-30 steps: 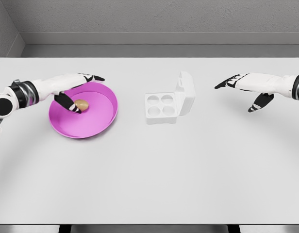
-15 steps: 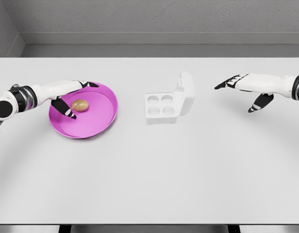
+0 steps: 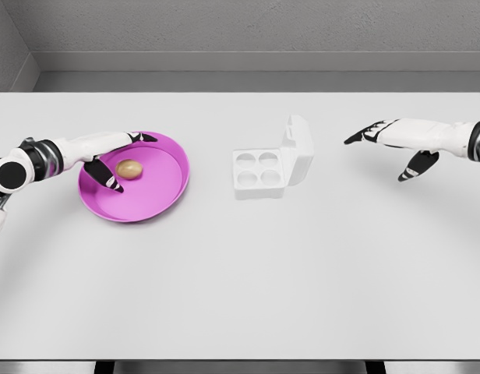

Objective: Pack egg into the box and close the box lid

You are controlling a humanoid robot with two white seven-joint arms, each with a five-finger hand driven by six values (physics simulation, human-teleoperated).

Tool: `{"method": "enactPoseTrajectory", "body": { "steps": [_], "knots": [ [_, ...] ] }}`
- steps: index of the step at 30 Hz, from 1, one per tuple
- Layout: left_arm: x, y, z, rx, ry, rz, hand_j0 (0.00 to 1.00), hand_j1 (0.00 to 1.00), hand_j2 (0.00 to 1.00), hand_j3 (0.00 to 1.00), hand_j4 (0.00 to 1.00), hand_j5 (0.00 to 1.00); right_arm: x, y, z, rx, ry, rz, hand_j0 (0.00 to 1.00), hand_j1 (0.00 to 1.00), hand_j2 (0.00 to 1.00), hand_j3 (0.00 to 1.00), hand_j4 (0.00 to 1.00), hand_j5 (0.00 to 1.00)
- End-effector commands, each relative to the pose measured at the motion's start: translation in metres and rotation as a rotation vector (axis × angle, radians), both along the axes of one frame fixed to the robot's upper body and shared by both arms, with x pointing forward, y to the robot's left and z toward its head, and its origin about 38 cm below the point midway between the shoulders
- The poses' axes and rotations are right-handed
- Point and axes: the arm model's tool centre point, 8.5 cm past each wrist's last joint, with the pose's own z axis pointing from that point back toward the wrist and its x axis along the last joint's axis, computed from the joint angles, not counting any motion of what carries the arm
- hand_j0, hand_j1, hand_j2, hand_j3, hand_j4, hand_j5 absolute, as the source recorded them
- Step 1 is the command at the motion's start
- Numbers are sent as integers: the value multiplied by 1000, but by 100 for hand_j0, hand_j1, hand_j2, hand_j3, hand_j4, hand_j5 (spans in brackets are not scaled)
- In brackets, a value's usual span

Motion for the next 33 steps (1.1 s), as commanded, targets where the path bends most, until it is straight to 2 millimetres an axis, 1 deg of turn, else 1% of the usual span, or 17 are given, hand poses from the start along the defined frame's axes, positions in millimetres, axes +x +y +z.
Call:
{"method": "enactPoseTrajectory", "body": {
  "steps": [1, 9, 10, 13, 16, 17, 23, 24, 27, 30, 33],
  "knots": [
    [0, 0, 0, -4, 2, 4, 100, 100, 100, 100, 100, 100, 0, 0, 1, 5, 0, -3, 100, 100, 100, 100, 100, 100],
    [0, 0, 0, -5, 4, 10, 100, 100, 100, 100, 100, 100, 1, -1, 2, 3, -3, -4, 100, 100, 100, 100, 100, 100],
    [1, 1, 0, -7, 9, 22, 98, 98, 98, 98, 98, 98, 1, -1, 2, 3, -3, -4, 100, 100, 100, 100, 100, 100],
    [0, 1, 0, -17, 14, 23, 80, 80, 80, 80, 80, 80, 1, -1, 2, 3, -3, -4, 100, 100, 100, 100, 100, 100],
    [-1, 0, -1, -20, 15, 21, 68, 68, 68, 68, 68, 68, 1, -1, 2, 3, -3, -4, 100, 100, 100, 100, 100, 100],
    [-1, 0, -1, -20, 15, 21, 65, 65, 65, 65, 65, 65, 1, -1, 2, 3, -3, -4, 100, 100, 100, 100, 100, 100],
    [-3, -1, -3, -31, 25, 21, 63, 63, 63, 63, 63, 63, 1, -1, 2, 3, -3, -4, 100, 100, 100, 100, 100, 100],
    [-3, -1, -3, -35, 26, 20, 62, 62, 62, 62, 62, 62, 1, -1, 2, 3, -3, -4, 100, 100, 100, 100, 100, 100],
    [-5, -6, -2, -56, 35, 12, 52, 52, 52, 52, 52, 52, 1, -1, 2, 3, -3, -4, 100, 100, 100, 100, 100, 100],
    [-4, -5, -2, -55, 40, 23, 51, 51, 51, 51, 51, 51, 1, -1, 2, 3, -3, -4, 100, 100, 100, 100, 100, 100],
    [-4, -5, -2, -60, 45, 32, 45, 45, 45, 45, 45, 45, 1, -1, 2, 3, -3, -4, 100, 100, 100, 100, 100, 100]
  ]
}}
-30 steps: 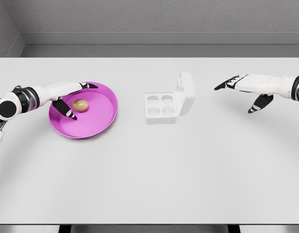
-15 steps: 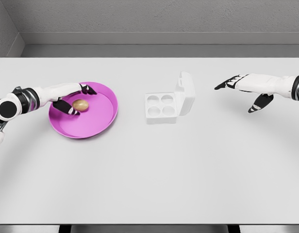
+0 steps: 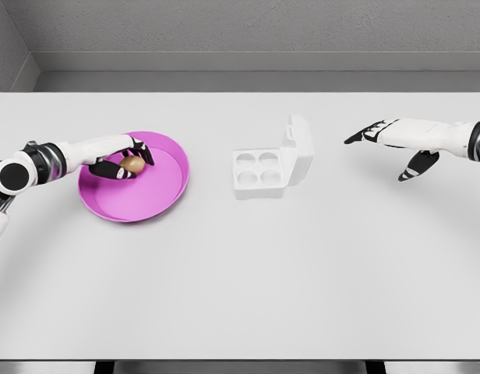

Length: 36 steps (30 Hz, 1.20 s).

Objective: Pack egg into the box and close the box lid

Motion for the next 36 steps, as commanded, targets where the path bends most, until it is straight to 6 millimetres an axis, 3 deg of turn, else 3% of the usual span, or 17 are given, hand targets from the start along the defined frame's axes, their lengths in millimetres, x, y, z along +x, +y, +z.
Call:
{"method": "enactPoseTrajectory", "body": {
  "steps": [1, 9, 22, 36],
  "knots": [
    [0, 0, 0, -8, 4, 5, 45, 45, 45, 45, 45, 45, 0, 0, 1, 6, 0, -4, 100, 100, 100, 100, 100, 100],
    [-2, -10, 8, -9, -15, -11, 40, 40, 40, 40, 40, 40, 1, 0, 2, 6, -4, -2, 100, 100, 100, 100, 100, 100],
    [-4, -29, 30, -28, -65, -50, 40, 40, 40, 40, 40, 40, 0, 2, 5, 6, -10, 7, 100, 100, 100, 100, 100, 100],
    [-3, -83, 30, -124, -76, -126, 40, 40, 40, 40, 40, 40, 0, 5, 6, 6, -14, 15, 100, 100, 100, 100, 100, 100]
  ]
}}
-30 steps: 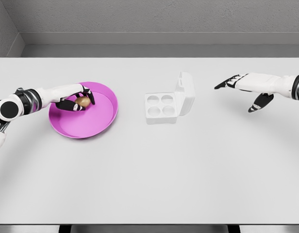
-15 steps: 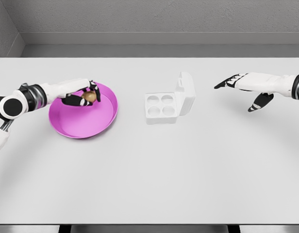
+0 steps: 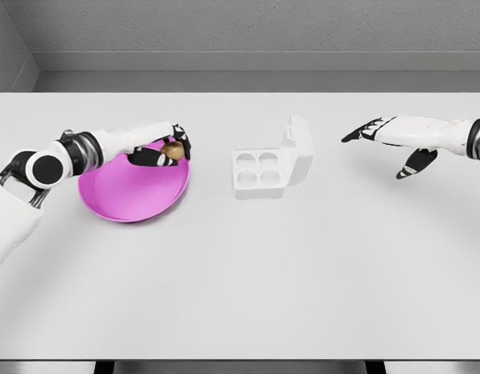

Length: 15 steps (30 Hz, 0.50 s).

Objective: Pack egg into the box and close the box lid

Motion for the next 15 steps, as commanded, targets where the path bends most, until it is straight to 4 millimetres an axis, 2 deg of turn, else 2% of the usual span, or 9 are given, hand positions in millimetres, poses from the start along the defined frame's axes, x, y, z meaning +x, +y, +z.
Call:
{"method": "enactPoseTrajectory", "body": {
  "steps": [1, 15],
  "knots": [
    [0, -13, 0, -27, 1, -18, 40, 40, 40, 40, 40, 40, 0, 0, 1, 6, 0, -3, 100, 100, 100, 100, 100, 100],
    [2, -53, 10, -109, -13, -76, 39, 39, 39, 39, 39, 39, 0, 0, 1, 6, 0, -3, 100, 100, 100, 100, 100, 100]
  ]
}}
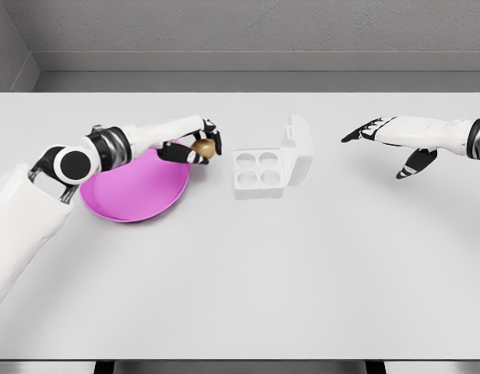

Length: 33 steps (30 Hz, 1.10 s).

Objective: Pack egg into the box and close the box lid

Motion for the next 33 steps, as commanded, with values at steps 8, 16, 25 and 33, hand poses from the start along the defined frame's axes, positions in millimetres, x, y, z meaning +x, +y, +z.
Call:
{"method": "enactPoseTrajectory", "body": {
  "steps": [8, 16, 25, 33],
  "knots": [
    [-1, -24, 3, -37, -4, -29, 39, 39, 39, 39, 39, 39, 0, 2, 2, 6, -3, 3, 100, 100, 100, 100, 100, 100],
    [-4, -47, 3, -69, 2, -65, 39, 39, 39, 39, 39, 39, 0, 2, 2, 7, -4, 5, 100, 100, 100, 100, 100, 100],
    [-7, -63, 3, -144, 37, -96, 39, 39, 39, 39, 39, 39, -1, 3, 2, 6, -3, 7, 100, 100, 100, 100, 100, 100],
    [-5, -63, -3, -234, 109, -93, 40, 40, 40, 40, 40, 40, -1, 2, 2, 4, -4, 6, 100, 100, 100, 100, 100, 100]
  ]
}}
